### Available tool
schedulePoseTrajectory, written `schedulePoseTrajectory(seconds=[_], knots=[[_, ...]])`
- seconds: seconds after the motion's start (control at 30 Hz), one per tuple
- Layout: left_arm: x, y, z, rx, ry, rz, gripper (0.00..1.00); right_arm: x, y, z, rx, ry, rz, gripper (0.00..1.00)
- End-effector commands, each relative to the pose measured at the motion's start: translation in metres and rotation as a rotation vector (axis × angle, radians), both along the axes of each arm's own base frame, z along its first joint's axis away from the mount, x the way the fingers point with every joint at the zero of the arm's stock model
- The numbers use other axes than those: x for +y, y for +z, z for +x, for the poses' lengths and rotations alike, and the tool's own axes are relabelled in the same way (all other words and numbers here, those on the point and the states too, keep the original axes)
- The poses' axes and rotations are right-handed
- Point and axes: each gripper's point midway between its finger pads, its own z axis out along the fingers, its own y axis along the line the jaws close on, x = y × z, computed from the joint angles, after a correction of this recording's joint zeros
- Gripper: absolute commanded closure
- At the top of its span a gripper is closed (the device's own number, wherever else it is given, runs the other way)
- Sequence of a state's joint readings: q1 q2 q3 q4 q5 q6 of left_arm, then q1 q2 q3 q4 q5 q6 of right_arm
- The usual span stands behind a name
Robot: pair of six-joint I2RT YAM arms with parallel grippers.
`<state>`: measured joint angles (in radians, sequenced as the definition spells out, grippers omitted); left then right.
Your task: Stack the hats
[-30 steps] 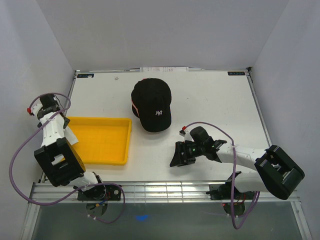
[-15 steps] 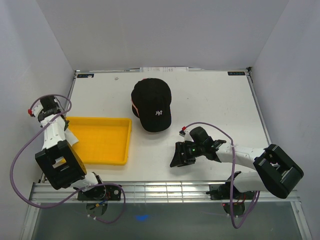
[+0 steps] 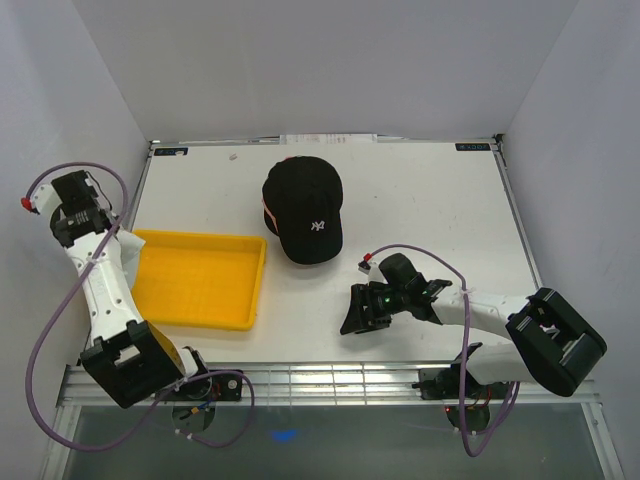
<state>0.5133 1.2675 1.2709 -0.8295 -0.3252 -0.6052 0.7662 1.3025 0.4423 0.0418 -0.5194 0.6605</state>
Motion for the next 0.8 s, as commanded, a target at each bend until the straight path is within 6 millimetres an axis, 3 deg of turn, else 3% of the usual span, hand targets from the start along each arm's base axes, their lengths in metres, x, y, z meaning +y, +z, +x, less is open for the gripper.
schedulePoseTrajectory(seconds=[0.0,0.27,0.43,0.63,0.77], knots=[[-0.008,0.044,-0.006,-0.113,0.007,0.021,1.00,0.005,0.008,0.005,-0.036,0.017,0.011,0.37],[-0.023,0.089,-0.011,-0.224,-0.019,0.015,1.00,0.007,0.014,0.011,-0.069,0.012,0.015,0.37],[-0.046,0.104,-0.013,-0.313,-0.062,-0.051,1.00,0.013,0.038,0.026,-0.149,-0.024,0.028,0.37],[-0.074,0.100,-0.016,-0.381,-0.095,-0.172,1.00,0.034,0.084,0.039,-0.278,-0.051,0.069,0.37],[-0.098,0.091,-0.015,-0.440,-0.099,-0.319,1.00,0.064,0.128,0.050,-0.386,-0.069,0.115,0.37]])
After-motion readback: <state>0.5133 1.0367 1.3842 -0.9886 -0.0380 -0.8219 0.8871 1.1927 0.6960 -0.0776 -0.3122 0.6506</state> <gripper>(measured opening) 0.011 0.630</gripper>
